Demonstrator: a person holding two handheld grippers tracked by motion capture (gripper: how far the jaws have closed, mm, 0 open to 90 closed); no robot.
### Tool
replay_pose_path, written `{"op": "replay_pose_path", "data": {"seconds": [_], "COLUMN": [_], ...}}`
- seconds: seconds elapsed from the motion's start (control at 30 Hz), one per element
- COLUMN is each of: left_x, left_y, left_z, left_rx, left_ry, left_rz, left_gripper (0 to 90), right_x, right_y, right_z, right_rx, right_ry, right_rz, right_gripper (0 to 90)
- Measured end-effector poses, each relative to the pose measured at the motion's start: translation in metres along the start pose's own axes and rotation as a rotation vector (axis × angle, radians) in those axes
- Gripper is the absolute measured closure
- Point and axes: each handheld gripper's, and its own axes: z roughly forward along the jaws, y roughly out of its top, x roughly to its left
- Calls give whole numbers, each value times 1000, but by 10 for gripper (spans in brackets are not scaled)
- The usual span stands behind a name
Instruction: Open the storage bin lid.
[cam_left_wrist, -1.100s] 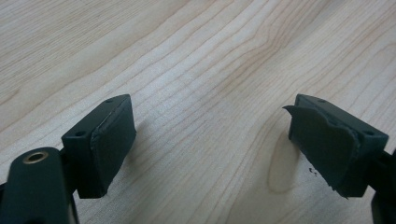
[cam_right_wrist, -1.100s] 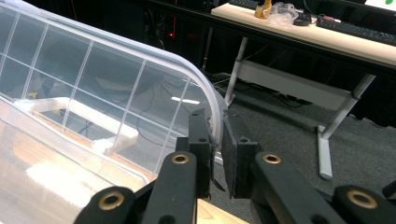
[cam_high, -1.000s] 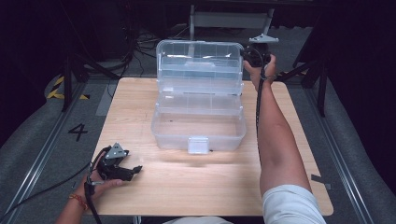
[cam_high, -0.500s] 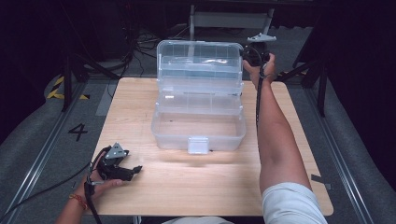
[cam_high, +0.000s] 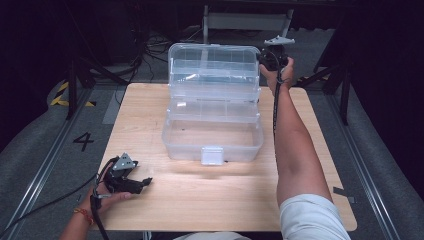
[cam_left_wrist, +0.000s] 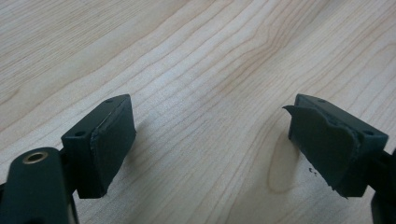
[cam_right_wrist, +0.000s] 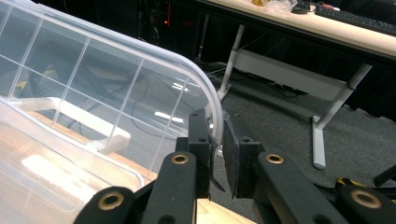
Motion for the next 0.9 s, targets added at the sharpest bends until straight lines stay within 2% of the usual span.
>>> {"op": "replay_pose_path", "data": {"seconds": [0.23, 0.9], "left_x": [0, 0], "left_y": [0, 0], "left_z": [0, 0], "left_rx": [0, 0], "left_ry": [0, 2], "left_rz": [0, 0], "left_gripper": [153, 153], "right_x": [-1, 7], "right_y": [-3, -4], "right_z": [3, -5], "right_rx": [18, 13], "right_ry": [-10, 30], "right_rz": [1, -23], "right_gripper": [829, 841]}}
